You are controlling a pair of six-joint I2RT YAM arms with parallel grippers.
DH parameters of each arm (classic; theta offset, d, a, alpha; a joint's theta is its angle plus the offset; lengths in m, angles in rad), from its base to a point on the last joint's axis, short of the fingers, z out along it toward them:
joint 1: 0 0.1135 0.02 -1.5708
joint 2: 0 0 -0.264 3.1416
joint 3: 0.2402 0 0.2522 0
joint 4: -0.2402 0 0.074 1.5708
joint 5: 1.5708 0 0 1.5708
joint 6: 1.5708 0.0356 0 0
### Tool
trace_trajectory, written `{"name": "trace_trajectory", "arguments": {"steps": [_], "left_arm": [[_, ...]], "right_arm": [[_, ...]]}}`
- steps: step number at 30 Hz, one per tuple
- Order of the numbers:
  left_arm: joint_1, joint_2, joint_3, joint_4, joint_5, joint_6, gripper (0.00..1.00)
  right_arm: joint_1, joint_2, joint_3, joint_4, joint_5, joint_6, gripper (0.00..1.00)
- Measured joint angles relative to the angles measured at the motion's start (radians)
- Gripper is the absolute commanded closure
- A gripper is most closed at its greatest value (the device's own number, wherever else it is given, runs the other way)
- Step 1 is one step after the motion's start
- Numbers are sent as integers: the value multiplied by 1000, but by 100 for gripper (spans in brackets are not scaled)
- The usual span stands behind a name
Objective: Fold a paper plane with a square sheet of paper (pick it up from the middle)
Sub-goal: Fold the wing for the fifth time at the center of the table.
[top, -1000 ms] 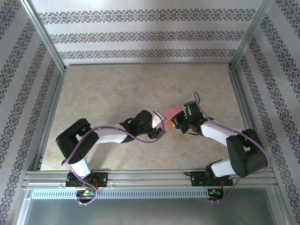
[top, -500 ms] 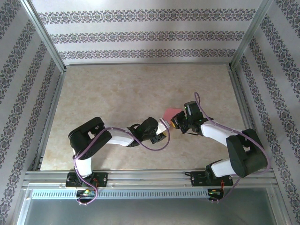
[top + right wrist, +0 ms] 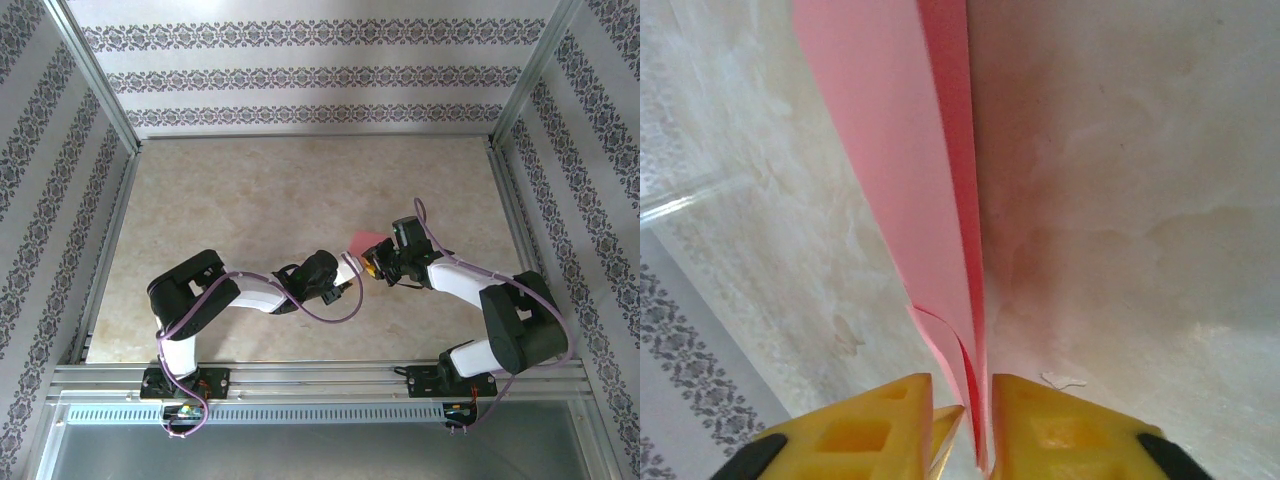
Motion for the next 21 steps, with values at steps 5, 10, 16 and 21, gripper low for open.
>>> {"name": "trace_trajectory", "arguments": {"steps": [5, 10, 16, 21], "left_arm": [[0, 8, 0, 0, 3, 2, 78], [0, 9, 0, 0, 10, 2, 81], [0, 9, -3, 2, 23, 2, 82], [0, 9, -10, 12, 32, 2, 79]], "right_arm": [[0, 21, 0, -4, 0, -18, 69], [-4, 57, 3, -15, 0, -46, 70], [-6, 82, 16, -26, 0, -79, 73], [-18, 84, 45, -28, -8, -101, 77]]}}
